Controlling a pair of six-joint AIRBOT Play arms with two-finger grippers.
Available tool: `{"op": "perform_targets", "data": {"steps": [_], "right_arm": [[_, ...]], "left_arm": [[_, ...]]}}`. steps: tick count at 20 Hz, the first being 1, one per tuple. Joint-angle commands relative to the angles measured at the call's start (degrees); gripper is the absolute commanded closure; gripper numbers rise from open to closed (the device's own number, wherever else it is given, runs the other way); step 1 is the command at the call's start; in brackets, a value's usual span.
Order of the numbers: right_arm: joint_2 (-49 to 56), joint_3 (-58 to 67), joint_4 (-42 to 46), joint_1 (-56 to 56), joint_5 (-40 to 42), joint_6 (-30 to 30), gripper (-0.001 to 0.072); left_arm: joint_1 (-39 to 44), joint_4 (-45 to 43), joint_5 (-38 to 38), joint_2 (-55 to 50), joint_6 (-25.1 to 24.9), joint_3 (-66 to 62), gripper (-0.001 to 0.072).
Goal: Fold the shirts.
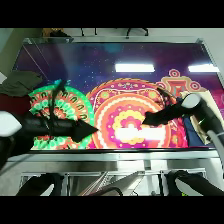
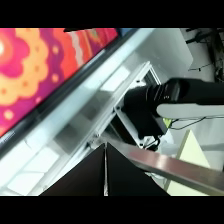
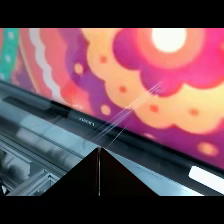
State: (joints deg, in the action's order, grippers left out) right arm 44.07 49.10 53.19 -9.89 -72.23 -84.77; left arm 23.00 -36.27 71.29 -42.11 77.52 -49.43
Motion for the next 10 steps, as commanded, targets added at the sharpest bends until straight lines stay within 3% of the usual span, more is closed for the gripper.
{"op": "perform_targets", "data": {"steps": [1, 10], "right_arm": [[-2.36, -4.92, 0.61, -5.81, 4.39, -0.50, 0.0693], [-2.27, -4.92, 0.61, -5.81, 4.11, -0.50, 0.0693]], "left_arm": [[7.17, -1.73, -9.55, 7.85, 5.38, 10.97, 0.0698], [7.67, -1.55, -12.52, 11.85, 6.58, 13.05, 0.0697]]}}
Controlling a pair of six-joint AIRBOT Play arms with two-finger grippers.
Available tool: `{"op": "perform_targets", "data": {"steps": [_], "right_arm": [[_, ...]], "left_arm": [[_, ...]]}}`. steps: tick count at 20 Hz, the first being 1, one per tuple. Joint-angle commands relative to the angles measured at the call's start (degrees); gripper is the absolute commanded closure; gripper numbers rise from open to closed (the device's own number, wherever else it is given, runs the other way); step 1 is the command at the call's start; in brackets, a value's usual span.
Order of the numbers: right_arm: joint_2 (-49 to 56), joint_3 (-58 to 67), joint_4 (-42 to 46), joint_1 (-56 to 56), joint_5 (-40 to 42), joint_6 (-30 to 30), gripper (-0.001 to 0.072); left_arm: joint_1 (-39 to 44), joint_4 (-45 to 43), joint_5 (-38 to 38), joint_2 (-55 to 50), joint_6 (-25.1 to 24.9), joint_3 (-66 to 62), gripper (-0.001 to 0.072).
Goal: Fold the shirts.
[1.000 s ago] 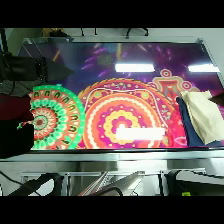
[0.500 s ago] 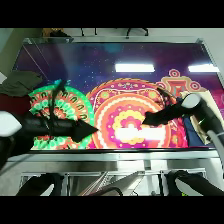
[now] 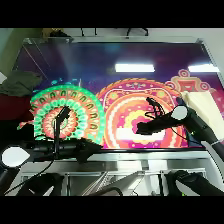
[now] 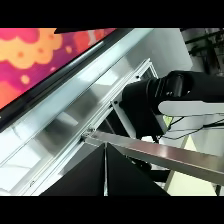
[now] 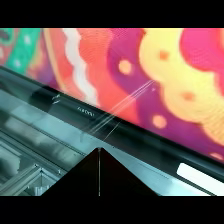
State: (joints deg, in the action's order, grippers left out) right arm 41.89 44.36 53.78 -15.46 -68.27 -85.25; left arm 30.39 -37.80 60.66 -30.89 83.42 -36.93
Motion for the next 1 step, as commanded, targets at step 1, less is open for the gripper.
{"op": "perform_targets", "data": {"steps": [1], "right_arm": [[-0.09, -0.17, 0.02, -0.22, 0.15, -0.02, 0.0693]], "left_arm": [[0.28, -0.07, -2.27, 0.63, 0.68, 0.55, 0.0697]]}}
